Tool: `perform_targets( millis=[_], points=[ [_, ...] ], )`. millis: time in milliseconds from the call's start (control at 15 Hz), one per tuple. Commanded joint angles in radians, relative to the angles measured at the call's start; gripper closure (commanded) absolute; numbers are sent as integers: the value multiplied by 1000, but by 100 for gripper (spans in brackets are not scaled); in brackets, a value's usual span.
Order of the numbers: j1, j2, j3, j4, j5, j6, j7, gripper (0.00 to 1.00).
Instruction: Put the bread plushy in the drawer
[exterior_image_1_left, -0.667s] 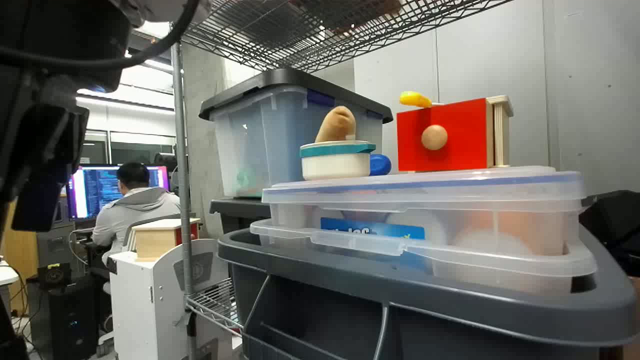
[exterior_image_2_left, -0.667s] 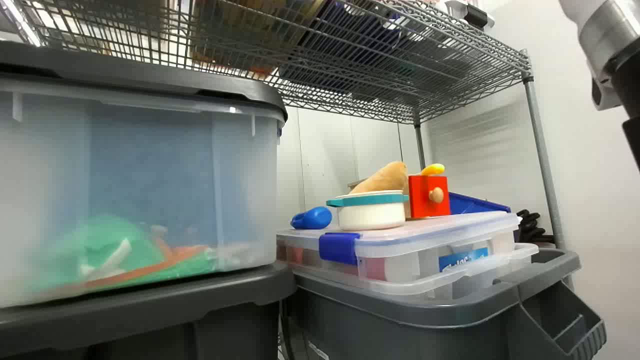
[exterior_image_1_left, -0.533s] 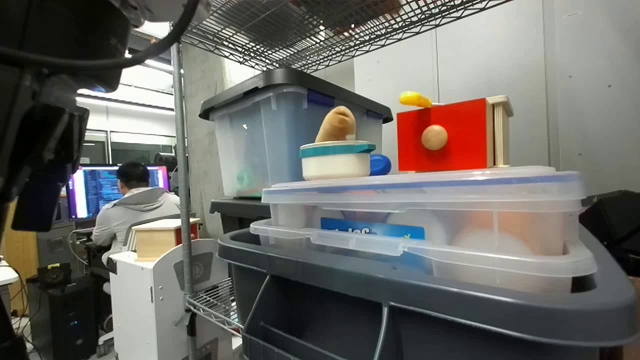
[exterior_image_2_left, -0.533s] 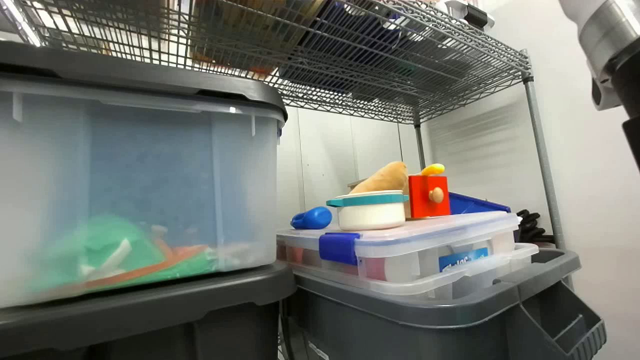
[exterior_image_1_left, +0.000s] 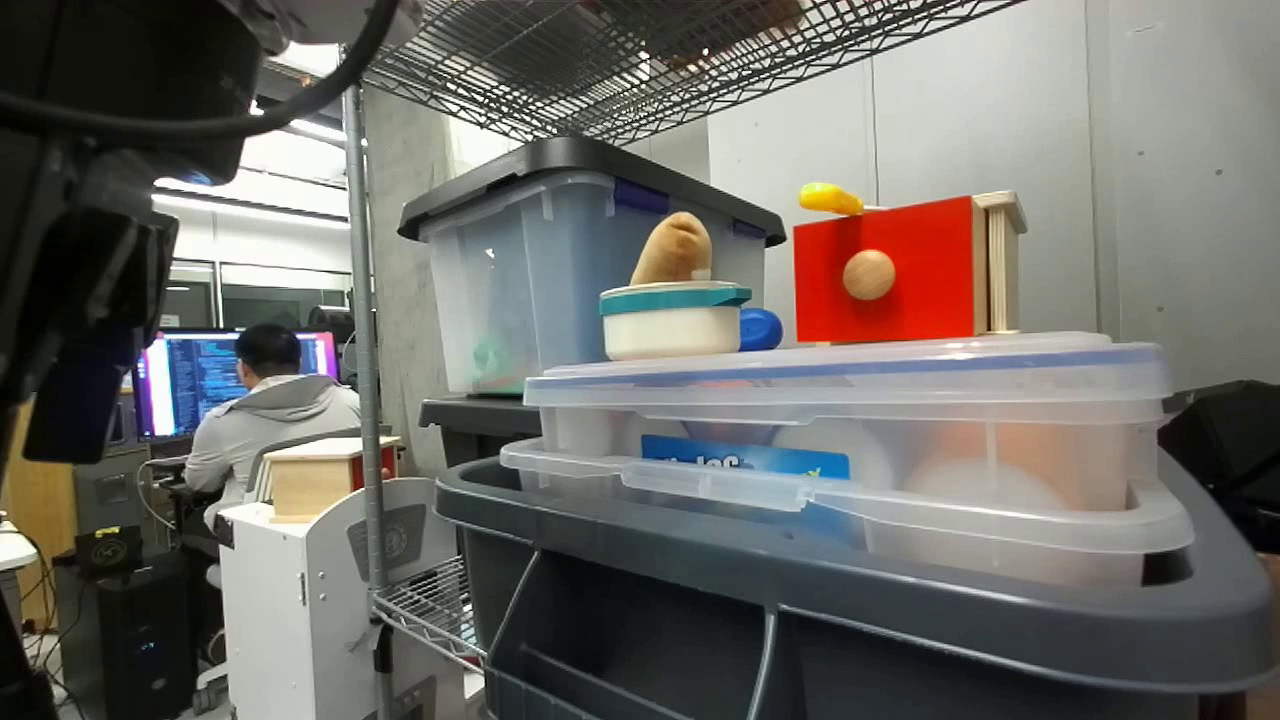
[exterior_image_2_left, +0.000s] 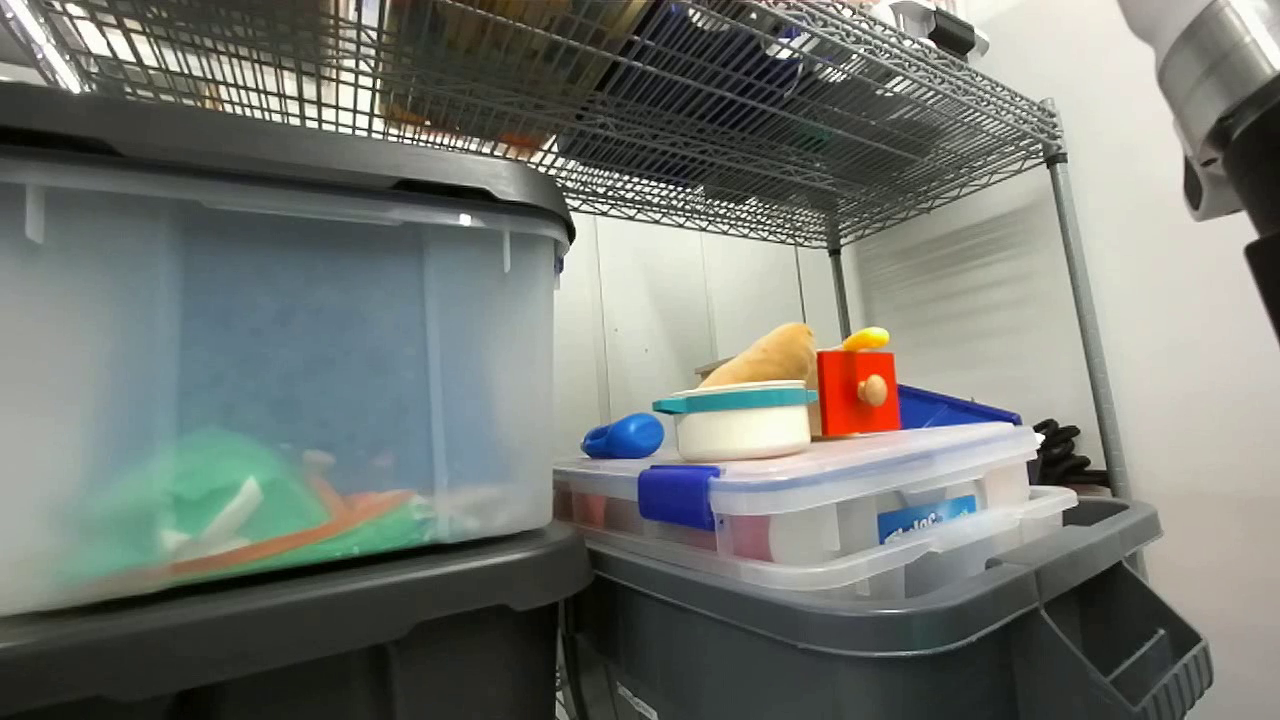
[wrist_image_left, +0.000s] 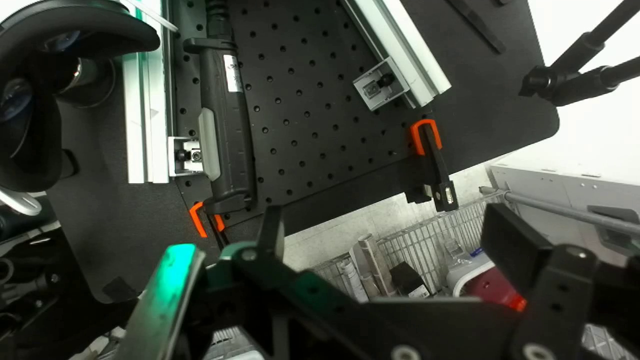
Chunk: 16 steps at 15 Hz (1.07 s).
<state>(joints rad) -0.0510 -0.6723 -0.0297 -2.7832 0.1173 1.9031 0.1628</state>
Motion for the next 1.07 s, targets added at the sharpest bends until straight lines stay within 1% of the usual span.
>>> perform_targets(
  millis=[0,400,733,1000],
  points=[
    [-12,8,8,9,-1,-4,-4,0],
    [-23,41,-9,62,-9,-1,-26,0],
    [-32,100,-18,124,-16,50,-58,0],
    [-28,142,-20,132,-11,145,-76,0]
  ],
)
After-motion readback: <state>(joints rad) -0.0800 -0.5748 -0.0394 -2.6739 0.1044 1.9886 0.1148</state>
